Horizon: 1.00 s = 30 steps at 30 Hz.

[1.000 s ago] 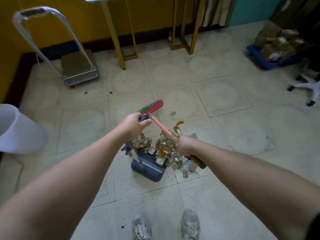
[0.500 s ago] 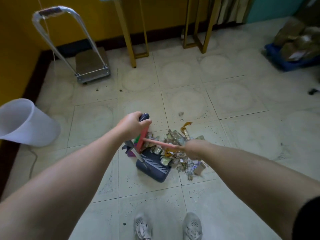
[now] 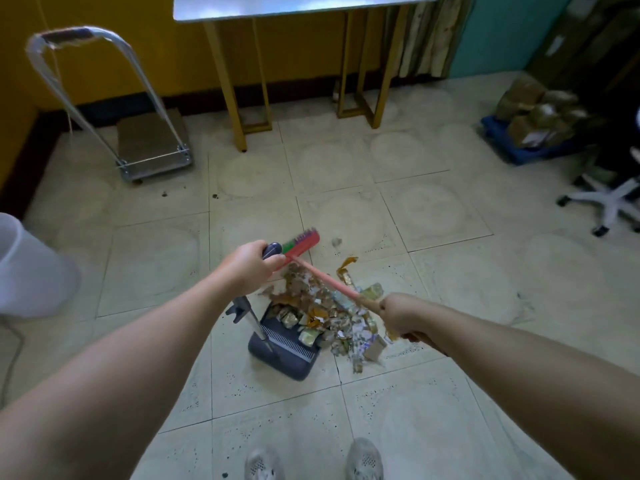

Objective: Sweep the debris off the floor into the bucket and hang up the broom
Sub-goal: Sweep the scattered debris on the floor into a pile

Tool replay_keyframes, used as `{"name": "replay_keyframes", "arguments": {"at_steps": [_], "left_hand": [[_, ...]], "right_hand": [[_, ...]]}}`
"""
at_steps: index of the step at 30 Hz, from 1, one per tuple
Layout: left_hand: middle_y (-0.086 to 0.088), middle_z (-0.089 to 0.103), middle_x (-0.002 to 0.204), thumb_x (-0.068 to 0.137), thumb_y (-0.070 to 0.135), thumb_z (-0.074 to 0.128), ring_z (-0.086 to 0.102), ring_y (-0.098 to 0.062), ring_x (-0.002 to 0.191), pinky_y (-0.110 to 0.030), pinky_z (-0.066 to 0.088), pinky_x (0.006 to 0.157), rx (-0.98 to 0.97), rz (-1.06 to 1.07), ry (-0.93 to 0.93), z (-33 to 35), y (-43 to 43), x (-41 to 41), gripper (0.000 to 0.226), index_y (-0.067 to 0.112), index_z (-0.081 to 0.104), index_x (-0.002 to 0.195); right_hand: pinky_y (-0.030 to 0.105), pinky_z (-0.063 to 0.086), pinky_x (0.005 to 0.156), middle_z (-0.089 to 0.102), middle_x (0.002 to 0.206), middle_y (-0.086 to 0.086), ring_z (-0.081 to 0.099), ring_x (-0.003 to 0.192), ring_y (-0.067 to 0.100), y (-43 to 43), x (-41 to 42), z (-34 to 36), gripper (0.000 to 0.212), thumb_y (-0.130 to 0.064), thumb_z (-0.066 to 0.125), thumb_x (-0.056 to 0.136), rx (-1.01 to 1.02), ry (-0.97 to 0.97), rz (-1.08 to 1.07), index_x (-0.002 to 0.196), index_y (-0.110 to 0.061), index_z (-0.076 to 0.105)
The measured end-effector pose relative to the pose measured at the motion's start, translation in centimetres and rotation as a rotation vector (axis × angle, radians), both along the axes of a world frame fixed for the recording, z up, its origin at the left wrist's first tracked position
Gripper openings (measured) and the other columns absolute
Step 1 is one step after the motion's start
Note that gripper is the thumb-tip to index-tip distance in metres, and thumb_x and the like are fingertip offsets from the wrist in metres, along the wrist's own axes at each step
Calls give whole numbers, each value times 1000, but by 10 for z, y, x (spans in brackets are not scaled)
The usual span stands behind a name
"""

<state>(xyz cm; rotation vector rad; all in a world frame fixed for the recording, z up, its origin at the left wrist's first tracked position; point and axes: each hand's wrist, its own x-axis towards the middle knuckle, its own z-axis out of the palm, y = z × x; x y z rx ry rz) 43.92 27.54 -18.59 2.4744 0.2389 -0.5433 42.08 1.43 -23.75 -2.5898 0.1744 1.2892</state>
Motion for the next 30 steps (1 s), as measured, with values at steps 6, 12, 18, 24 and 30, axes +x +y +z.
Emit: {"name": "replay_keyframes", "arguments": {"at_steps": [6, 12, 18, 24, 30], "left_hand": [[-3, 55, 76, 95, 41, 50, 47, -16, 62, -28, 37, 55, 37, 2, -13, -2, 6, 1, 26, 17, 52, 86], [-3, 53, 74, 95, 41, 50, 46, -17, 61, -29, 36, 54, 14, -3, -14, 2, 9, 0, 26, 19, 50, 81], [-3, 51, 73, 97, 39, 49, 45, -15, 59, -26, 33, 51, 3, -26, -3, 6, -2, -1, 27, 13, 51, 88], [-1, 50, 72, 97, 40, 49, 44, -13, 58, -25, 32, 50, 4, -24, -3, 6, -13, -7, 24, 18, 49, 89], [-1, 53, 75, 95, 42, 50, 48, -14, 61, -26, 37, 53, -7, -39, -15, 1, -2, -9, 27, 16, 53, 96]], "right_hand": [[21, 40, 46, 43, 77, 7, 43, 56, 13, 33, -1, -27, 50, 1, 38, 95, -42, 67, 52, 143, -5, 29], [25, 42, 48, 42, 72, 6, 46, 53, 16, -1, -62, 7, 45, 0, 32, 98, -81, 115, 36, 139, -16, 35], [23, 40, 40, 56, 70, 15, 46, 41, 20, -35, -59, 18, 39, -45, 32, 98, 90, 89, -170, 100, -12, 51], [19, 33, 31, 49, 63, 9, 42, 39, 17, -15, -44, -4, 32, 5, 31, 92, -9, 31, -232, 118, 2, 49], [25, 41, 39, 51, 77, 12, 48, 52, 17, 14, -94, -11, 45, 6, 32, 92, 12, 159, -186, 137, -4, 33]]}}
